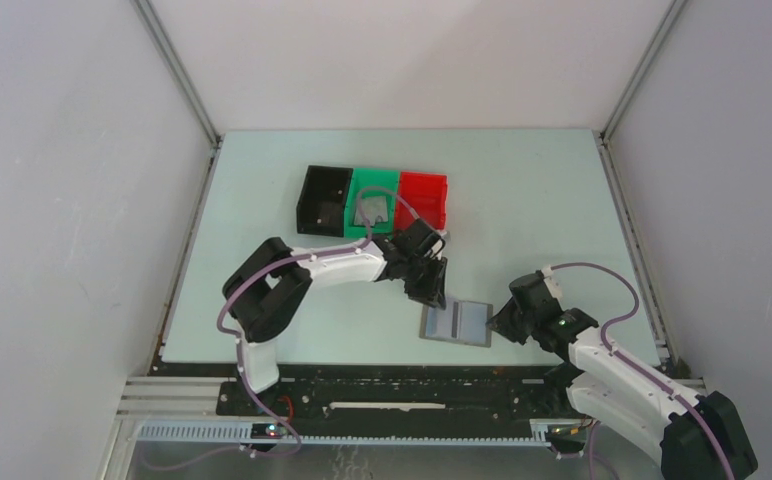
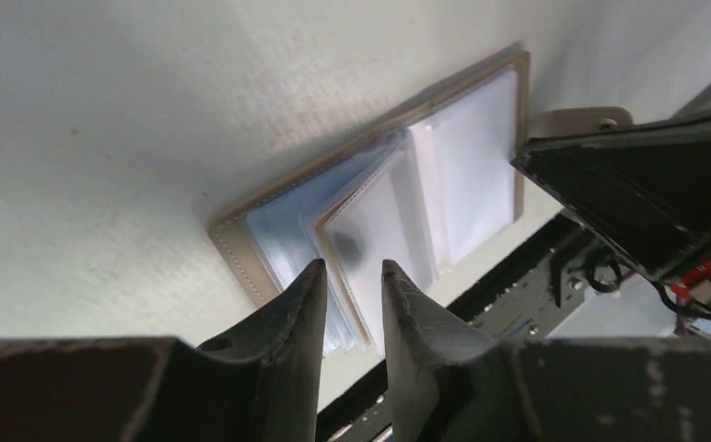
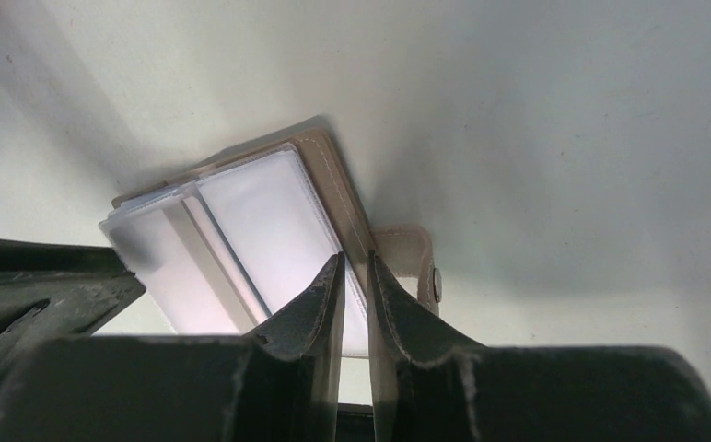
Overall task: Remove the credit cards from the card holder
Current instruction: Remove the credit card from the card holder.
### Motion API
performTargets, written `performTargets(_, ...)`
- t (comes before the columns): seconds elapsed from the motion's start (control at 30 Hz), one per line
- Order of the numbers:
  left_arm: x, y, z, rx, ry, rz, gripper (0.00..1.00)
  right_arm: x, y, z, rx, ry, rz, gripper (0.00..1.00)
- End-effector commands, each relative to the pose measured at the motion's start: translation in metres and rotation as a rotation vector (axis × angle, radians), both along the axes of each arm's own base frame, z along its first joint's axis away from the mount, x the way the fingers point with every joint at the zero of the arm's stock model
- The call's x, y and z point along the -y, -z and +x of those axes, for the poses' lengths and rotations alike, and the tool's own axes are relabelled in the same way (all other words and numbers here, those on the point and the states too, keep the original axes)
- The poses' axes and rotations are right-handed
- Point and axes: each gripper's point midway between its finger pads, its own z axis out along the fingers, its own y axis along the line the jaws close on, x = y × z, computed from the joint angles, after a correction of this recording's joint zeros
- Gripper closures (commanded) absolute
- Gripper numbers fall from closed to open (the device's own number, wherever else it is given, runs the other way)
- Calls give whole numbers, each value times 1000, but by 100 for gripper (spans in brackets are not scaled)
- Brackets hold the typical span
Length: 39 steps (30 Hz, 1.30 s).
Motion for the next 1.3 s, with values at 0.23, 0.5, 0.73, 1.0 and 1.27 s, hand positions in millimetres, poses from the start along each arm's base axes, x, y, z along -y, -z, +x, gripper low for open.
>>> performTargets(0.23, 36, -67, -19, 19, 137, -194, 67, -1, 7, -7, -26, -11, 4, 77)
performTargets(0.5, 53, -73, -30, -1, 198, -237, 67, -1, 3, -7, -14, -8, 11, 77)
performTargets(0.73, 46, -66, -30, -1, 199, -198, 67, 6, -19, 1, 63, 33, 9, 77)
performTargets(1.0, 29, -59, -22, 12, 147, -163, 67, -4, -61, 14, 220, 9, 69, 76)
performTargets(1.27, 41, -48, -29, -77, 148, -213, 61, -28, -45, 16, 147, -76, 74, 77)
